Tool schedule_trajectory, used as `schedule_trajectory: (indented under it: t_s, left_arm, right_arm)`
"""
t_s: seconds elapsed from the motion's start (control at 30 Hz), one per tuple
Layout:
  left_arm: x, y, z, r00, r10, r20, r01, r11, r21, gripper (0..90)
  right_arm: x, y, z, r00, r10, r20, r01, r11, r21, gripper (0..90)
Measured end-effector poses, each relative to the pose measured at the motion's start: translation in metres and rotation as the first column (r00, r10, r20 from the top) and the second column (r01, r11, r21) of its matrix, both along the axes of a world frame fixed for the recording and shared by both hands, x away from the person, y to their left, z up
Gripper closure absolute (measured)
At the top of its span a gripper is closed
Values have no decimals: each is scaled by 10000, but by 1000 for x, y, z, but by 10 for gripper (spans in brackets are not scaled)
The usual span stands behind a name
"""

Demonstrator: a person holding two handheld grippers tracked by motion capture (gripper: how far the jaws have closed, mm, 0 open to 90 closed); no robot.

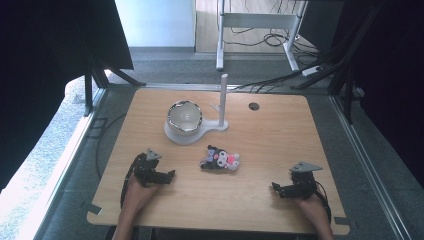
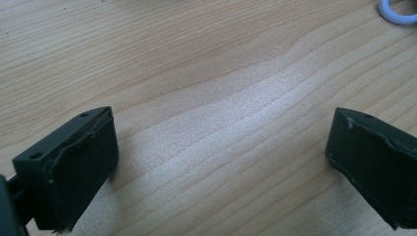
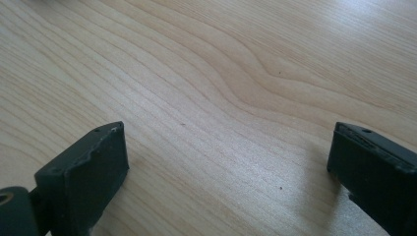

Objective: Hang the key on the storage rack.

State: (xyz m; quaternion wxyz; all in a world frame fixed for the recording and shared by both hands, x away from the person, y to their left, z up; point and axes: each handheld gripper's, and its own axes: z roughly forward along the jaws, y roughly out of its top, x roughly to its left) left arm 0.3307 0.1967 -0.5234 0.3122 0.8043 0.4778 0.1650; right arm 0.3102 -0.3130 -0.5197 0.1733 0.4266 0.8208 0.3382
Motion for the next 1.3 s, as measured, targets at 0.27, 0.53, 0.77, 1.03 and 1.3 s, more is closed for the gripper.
schedule_trajectory:
  t_s: [0.27,0.53,0.77,1.03,1.3]
  left_arm:
    - [0,0,0,10000,-1,0,1,10000,-1,0]
    - [0,0,0,10000,1,0,-1,10000,0,0]
    - [0,0,0,10000,3,0,-3,10000,0,0]
    - [0,0,0,10000,2,-3,-2,10000,-1,0]
    - [0,0,0,10000,3,-3,-3,10000,0,0]
  right_arm:
    - [0,0,0,10000,1,0,-1,10000,-1,18]
    - [0,0,0,10000,8,0,-8,10000,-7,19]
    - [-1,0,0,10000,46,17,-46,10000,-21,24]
    - [-2,1,0,9999,107,-39,-107,9999,-25,8]
    - [-4,6,8,9982,597,-8,-596,9971,-466,0]
